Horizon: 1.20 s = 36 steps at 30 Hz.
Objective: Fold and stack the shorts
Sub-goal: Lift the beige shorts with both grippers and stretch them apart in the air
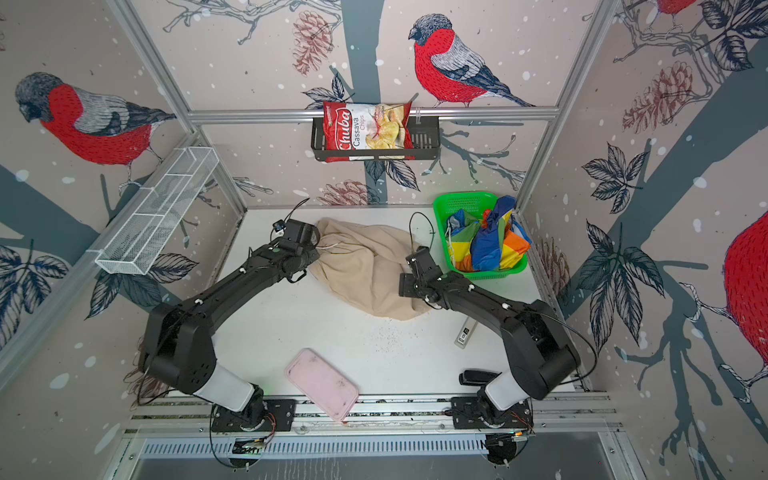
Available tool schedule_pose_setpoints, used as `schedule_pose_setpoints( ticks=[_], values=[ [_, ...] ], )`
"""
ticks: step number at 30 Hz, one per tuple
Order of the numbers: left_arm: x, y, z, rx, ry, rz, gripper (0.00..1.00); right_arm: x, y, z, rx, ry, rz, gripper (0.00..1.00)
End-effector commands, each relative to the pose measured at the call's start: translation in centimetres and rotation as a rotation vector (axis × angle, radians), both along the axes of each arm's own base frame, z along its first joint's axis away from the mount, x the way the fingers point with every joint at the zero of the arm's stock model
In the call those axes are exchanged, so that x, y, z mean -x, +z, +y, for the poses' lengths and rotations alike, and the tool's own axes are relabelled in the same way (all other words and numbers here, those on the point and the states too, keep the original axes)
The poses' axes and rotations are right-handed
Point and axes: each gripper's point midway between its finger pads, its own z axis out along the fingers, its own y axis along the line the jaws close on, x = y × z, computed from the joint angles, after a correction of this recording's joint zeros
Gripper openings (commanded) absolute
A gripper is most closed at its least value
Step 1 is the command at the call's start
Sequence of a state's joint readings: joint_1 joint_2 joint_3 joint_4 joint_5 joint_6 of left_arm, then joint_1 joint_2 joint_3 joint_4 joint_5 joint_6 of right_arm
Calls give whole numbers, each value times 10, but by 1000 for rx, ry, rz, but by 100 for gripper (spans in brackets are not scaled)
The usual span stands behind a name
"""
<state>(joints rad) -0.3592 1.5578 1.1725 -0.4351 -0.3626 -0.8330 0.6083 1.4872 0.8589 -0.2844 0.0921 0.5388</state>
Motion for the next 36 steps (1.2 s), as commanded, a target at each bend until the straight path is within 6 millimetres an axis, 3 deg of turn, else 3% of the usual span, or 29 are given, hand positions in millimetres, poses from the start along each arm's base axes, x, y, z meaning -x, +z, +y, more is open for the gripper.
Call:
schedule_pose_setpoints(
  ticks=[1, 7, 12, 16, 18, 20, 21, 24, 26, 29, 32, 34, 36],
  values=[
    [0, 3, 6, -6, 31, -14, 0, 18, -17, -29, 18, -107, 67, 75],
    [-4, -4, 2, 24, 20, 4, 0, 15, -33, -37, -155, -173, 122, 73],
    [-7, -9, -1, 25, 11, 27, 0, 13, -40, -26, -245, -160, 161, 69],
    [-7, -13, 1, 26, 18, 32, 0, 15, -51, -18, -287, -151, 194, 48],
    [-8, -13, -1, 30, 17, 32, 0, 12, -53, -17, -303, -154, 196, 24],
    [-11, -10, 1, 40, 27, 30, 0, 1, -41, -17, -341, -161, 151, 0],
    [-14, -5, 2, 45, 29, 20, 0, -9, -30, -18, -355, -160, 121, 0],
    [-39, 42, 7, 87, 16, -58, 0, -56, 36, -28, -354, -161, -16, 0],
    [-61, 94, 7, 128, -30, -135, 0, -93, 110, -35, -353, -163, -163, 0],
    [-82, 174, 5, 176, -106, -221, 0, -129, 227, -53, -368, -206, -406, 0],
    [-84, 254, 4, 187, -174, -337, 0, -135, 331, -76, -395, -276, -648, 0],
    [-77, 295, 10, 206, -194, -403, 0, -126, 383, -92, -416, -328, -785, 0],
    [-67, 321, 21, 237, -195, -450, 0, -114, 419, -103, -435, -358, -866, 0]
  ],
)
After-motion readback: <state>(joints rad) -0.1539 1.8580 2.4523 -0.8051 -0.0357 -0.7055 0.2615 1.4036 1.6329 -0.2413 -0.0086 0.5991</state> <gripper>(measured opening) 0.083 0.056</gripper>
